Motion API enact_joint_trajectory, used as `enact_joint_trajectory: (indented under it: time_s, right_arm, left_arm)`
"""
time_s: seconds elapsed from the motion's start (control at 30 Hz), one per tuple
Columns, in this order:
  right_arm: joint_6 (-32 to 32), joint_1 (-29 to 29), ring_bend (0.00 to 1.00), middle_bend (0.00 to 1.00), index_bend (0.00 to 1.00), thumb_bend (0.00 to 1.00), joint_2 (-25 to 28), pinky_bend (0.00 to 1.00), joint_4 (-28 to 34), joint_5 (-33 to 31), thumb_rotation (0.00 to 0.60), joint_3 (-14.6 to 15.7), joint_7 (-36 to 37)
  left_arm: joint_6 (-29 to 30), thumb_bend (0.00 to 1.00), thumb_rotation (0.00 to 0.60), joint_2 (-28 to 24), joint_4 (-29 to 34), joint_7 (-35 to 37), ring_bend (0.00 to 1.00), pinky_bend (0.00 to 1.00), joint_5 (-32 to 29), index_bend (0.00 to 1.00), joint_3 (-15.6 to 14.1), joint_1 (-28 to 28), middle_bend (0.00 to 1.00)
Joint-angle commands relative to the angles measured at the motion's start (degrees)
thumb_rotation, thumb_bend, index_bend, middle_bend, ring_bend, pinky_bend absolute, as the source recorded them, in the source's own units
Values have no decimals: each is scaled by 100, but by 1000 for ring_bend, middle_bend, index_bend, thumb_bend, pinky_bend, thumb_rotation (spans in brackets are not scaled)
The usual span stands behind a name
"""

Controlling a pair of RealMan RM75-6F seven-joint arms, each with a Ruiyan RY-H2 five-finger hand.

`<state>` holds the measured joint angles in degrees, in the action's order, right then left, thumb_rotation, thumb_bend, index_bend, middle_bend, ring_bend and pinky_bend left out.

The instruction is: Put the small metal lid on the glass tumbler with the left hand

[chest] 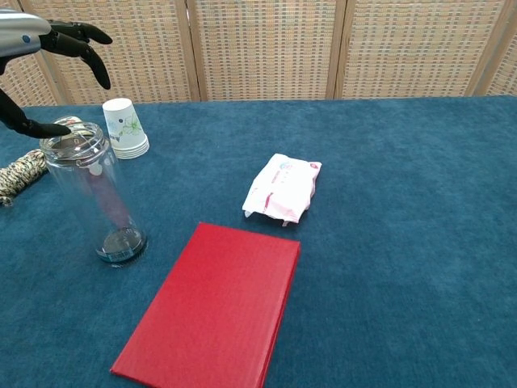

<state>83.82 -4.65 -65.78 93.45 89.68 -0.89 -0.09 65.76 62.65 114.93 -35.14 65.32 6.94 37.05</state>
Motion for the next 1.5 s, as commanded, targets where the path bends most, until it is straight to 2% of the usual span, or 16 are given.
enact_joint_trajectory:
  time_s: [0.03,0.27,0.43,0.57,0.63,0.73,1.1,1.5]
  right_arm:
    - [0,0,0,0,0,0,-1,0,-1,0,600,-1,-1]
    - [2,2,0,0,0,0,-2,0,-6,-11,600,-6,-4]
    - [1,-1,0,0,0,0,-1,0,-9,-12,600,-10,0]
    - [-2,-4,0,0,0,0,-7,0,-11,3,600,-4,-8]
    - [2,-4,0,0,0,0,-12,0,-13,19,600,3,-15]
    - [26,0,0,0,0,0,-19,0,-24,52,600,10,-23]
    - [101,5,0,0,0,0,-81,0,-63,168,600,28,-146]
    - [170,15,0,0,0,0,-141,0,-39,231,600,27,-308]
  left_arm:
    - [12,307,600,-2,3,19,0,0,-6,265,3,-8,0]
    - [138,307,600,-106,121,263,0,0,95,263,47,-96,0]
    - [390,307,600,-312,306,669,0,0,453,248,34,-314,0]
    - [763,307,600,-434,346,1018,0,0,1077,184,-165,-653,0]
    - [979,295,600,-461,280,1016,0,0,1339,84,-320,-854,0]
    - [1280,264,600,-416,141,813,0,0,1665,6,-593,-1174,0]
    - [2123,207,600,220,-834,696,0,0,2140,0,-1283,-2279,0]
    - [2295,207,600,482,-1507,884,0,0,2211,0,-1460,-2836,0]
